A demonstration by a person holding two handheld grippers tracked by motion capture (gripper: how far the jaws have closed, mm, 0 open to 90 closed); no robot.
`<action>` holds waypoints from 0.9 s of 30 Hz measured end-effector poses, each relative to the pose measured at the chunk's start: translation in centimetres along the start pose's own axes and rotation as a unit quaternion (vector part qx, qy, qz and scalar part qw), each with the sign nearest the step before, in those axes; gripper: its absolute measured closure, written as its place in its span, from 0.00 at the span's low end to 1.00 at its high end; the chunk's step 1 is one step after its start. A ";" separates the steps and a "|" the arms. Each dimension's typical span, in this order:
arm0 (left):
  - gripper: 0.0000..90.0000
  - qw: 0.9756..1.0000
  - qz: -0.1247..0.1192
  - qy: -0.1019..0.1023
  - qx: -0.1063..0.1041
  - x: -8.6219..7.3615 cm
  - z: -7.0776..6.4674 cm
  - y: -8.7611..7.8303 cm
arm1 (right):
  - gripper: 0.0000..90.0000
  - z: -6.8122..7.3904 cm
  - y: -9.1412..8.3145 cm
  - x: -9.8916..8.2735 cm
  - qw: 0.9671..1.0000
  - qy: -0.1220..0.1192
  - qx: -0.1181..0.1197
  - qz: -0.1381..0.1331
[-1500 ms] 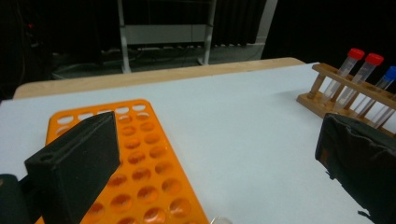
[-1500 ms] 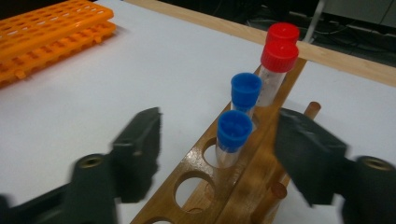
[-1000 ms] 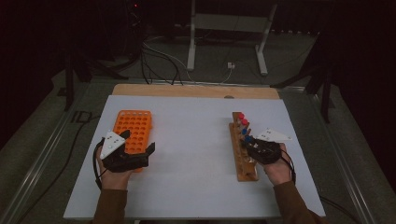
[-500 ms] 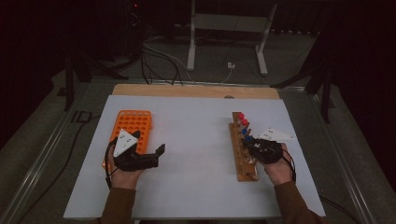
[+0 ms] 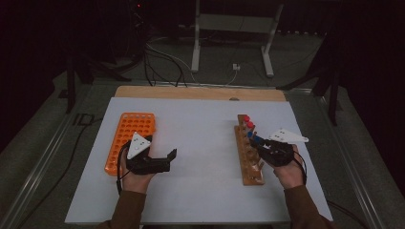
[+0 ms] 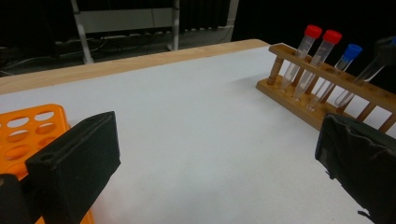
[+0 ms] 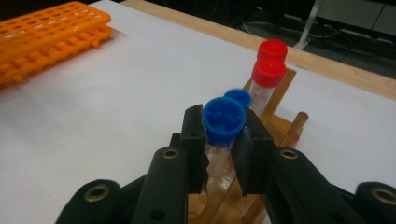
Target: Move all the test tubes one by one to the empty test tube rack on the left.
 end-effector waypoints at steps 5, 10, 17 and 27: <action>0.01 1.000 0.002 0.002 -0.002 -0.1 -0.2 0.2 | 0.84 0.0 -0.9 1.1 1.000 -0.005 -0.001 -0.012; 0.01 1.000 0.005 0.004 -0.006 -0.2 -0.6 0.4 | 0.84 0.2 -1.7 2.1 1.000 -0.005 0.004 -0.024; 0.01 1.000 0.003 0.012 -0.020 0.1 -1.9 1.0 | 0.84 0.8 -2.0 2.8 0.999 -0.013 0.005 -0.033; 0.01 0.998 0.003 0.028 -0.048 0.8 -4.4 2.5 | 0.84 2.3 -1.9 3.4 0.999 -0.020 0.030 -0.036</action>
Point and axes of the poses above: each handheld gripper's, and its own axes: y roughly forward along the jaws, x roughly out of its top, z roughly to its left, the point moved 8 cm from there along y, roughly forward along the jaws, and after that the axes turned 2 degrees about y, right-handed, at the moved point
